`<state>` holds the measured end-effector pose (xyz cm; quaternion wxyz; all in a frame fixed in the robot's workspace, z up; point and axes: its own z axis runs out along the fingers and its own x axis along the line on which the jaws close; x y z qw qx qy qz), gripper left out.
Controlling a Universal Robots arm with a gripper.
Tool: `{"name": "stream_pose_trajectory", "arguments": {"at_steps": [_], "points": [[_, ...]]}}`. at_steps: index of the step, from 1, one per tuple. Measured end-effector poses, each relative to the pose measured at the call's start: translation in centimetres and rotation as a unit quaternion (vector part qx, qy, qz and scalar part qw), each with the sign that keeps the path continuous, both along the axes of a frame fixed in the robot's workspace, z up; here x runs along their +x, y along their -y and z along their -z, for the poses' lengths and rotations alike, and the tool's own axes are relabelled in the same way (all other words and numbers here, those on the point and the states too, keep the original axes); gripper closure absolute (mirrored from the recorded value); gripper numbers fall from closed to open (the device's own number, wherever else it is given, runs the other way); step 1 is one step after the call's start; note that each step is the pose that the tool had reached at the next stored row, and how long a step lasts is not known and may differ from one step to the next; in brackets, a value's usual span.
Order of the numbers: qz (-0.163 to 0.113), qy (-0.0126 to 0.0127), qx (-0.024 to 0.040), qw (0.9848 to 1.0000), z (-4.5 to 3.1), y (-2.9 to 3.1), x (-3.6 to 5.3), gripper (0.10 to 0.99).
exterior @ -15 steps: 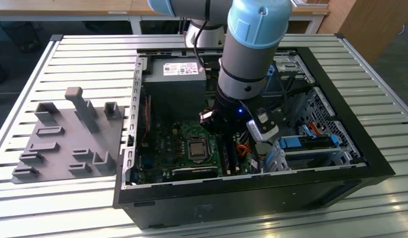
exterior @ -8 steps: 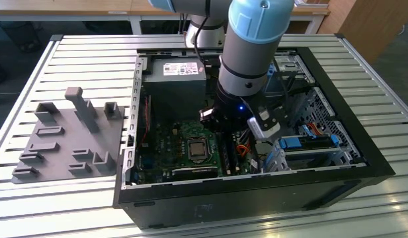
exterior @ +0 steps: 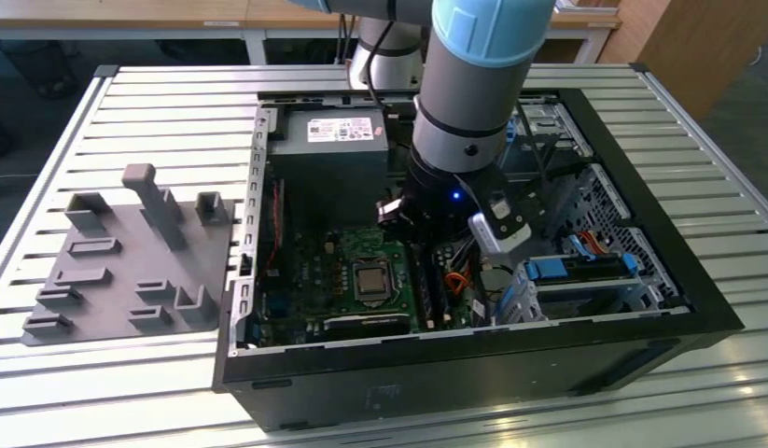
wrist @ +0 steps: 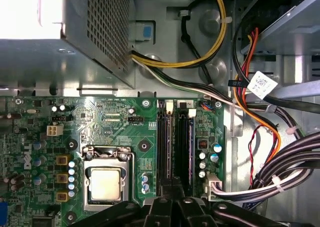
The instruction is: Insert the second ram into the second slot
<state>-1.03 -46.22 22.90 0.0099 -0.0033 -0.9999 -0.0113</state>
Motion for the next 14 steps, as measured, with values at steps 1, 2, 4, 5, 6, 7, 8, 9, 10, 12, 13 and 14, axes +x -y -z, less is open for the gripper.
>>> {"name": "stream_pose_trajectory", "arguments": {"at_steps": [1, 2, 4, 5, 6, 7, 8, 9, 10, 12, 13, 14], "points": [[0.0, 0.0, -0.0001, 1.0, 0.0, 0.0, 0.0, 0.953], [0.0, 0.0, -0.0001, 1.0, -0.01, 0.0, 0.0, 0.98], [0.0, 0.0, -0.0001, 1.0, 0.03, 0.0, 0.0, 0.98], [0.0, 0.0, -0.0001, 1.0, 0.1, 0.0, 0.0, 0.98], [0.0, 0.0, -0.0001, 1.0, 0.18, 0.0, 0.0, 0.98], [0.0, 0.0, -0.0001, 1.0, 0.29, 0.0, 0.0, 0.98], [0.0, 0.0, -0.0001, 1.0, 0.39, 0.0, 0.0, 0.98], [0.0, 0.0, 0.0, 1.0, 0.49, 0.0, 0.0, 0.98], [0.0, 0.0, 0.0, 1.0, 0.57, 0.0, 0.0, 0.98], [0.0, 0.0, -0.0001, 1.0, 0.69, 0.0, 0.0, 0.98], [0.0, 0.0, -0.0001, 1.0, 0.75, 0.0, 0.0, 0.98], [0.0, -0.0001, -0.0004, 1.0, 0.81, 0.01, 0.0, 0.98]]}}
